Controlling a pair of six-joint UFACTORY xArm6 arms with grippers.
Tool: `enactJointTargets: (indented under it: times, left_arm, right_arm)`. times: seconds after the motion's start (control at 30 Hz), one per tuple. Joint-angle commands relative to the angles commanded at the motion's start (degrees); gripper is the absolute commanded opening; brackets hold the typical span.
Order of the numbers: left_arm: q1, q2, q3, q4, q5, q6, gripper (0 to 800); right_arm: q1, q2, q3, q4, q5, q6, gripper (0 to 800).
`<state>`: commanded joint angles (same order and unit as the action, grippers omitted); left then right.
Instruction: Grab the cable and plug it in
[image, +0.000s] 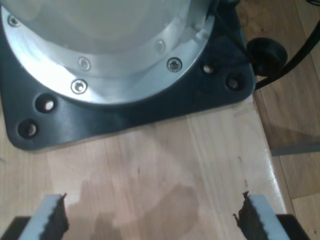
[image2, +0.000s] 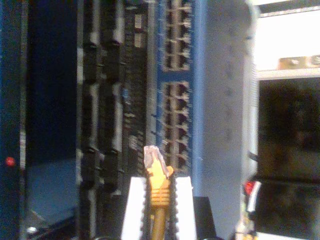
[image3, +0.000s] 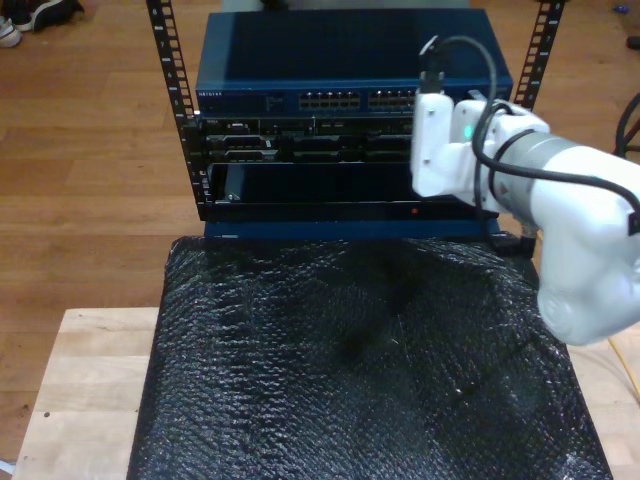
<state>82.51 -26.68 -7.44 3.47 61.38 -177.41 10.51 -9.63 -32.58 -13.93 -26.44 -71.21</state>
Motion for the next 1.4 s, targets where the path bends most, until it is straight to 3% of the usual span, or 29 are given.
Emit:
enactJointTargets:
  times: [0.27, 0.43, 0.97, 1.17, 1.4]
  left_arm:
    - [0.0, 0.0, 0.0, 0.0, 0.0, 0.0, 800]
    - [0.0, 0.0, 0.0, 0.0, 0.0, 0.0, 800]
    - [0.3, 0.2, 0.0, -0.1, 0.0, 0.0, 800]
    - [0.3, 0.2, 0.0, 0.0, 0.0, -0.1, 800]
    - [0.3, 0.2, 0.0, 0.0, 0.0, 0.0, 800]
  right_arm:
    - [-1.0, 0.1, 2.5, 0.1, -7.0, 0.1, 1]
    - [-1.0, 0.8, 5.5, 0.1, -17.1, -0.1, 0]
    - [-1.8, 8.4, 2.5, 0.9, -20.4, 0.2, 0]
    - [-0.6, 14.2, 1.7, 3.5, -27.4, -0.2, 0]
    - [0.5, 22.9, -3.3, 6.7, -34.6, -1.9, 0]
